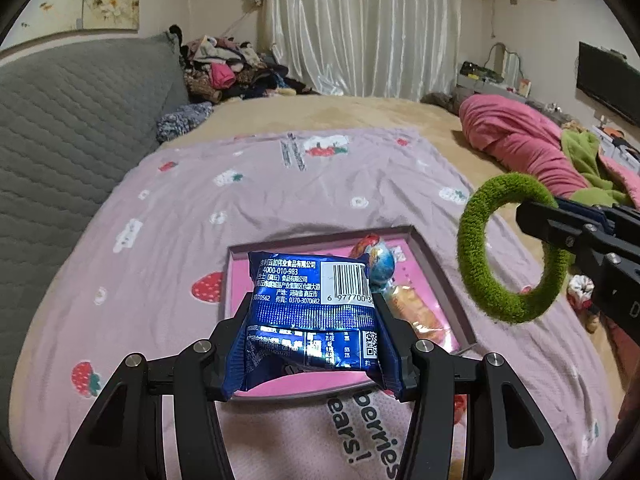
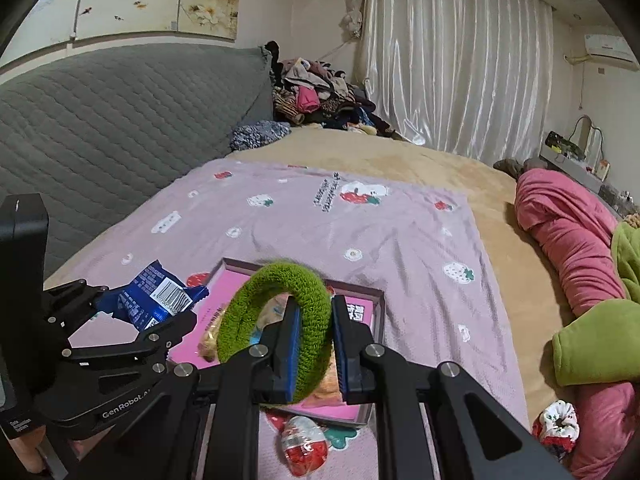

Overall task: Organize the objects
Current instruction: 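Lift and carry the blue packet and green scrunchie over the tray with both grippers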

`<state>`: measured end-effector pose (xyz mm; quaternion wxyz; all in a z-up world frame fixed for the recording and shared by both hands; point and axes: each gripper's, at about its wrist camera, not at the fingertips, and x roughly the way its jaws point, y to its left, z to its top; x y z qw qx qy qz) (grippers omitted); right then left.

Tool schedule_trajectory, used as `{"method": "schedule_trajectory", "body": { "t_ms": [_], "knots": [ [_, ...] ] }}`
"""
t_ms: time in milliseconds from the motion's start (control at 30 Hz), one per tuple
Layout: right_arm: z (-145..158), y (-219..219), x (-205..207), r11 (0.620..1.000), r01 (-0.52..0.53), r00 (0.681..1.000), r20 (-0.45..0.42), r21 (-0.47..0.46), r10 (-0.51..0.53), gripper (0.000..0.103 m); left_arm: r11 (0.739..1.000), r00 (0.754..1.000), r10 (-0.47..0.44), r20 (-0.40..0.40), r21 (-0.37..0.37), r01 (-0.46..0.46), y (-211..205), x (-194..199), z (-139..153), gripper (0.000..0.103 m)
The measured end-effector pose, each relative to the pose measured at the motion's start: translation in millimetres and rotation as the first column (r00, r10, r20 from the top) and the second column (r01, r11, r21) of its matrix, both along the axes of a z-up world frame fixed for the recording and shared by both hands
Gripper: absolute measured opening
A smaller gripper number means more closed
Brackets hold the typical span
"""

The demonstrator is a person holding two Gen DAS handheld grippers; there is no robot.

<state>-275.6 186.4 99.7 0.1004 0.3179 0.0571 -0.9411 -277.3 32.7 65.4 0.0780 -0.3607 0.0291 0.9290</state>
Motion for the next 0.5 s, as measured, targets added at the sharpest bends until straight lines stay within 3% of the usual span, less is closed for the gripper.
{"method": "schedule_trajectory", "body": {
  "t_ms": [333, 500],
  "knots": [
    [-57, 14, -32, 0.998, 0.032, 0.999, 0.041, -0.054, -0.029, 0.015, 1.0, 1.0, 0.016, -0.003, 0.012, -0.016, 2, -30, -56, 0.056],
    [-88, 13, -45, 0.999, 0.029, 0.997, 0.073, -0.035, -0.026, 0.015, 0.997, 0.999, 0.025, 0.02, 0.067, -0.027, -1, -43, -92, 0.056]
  ]
}}
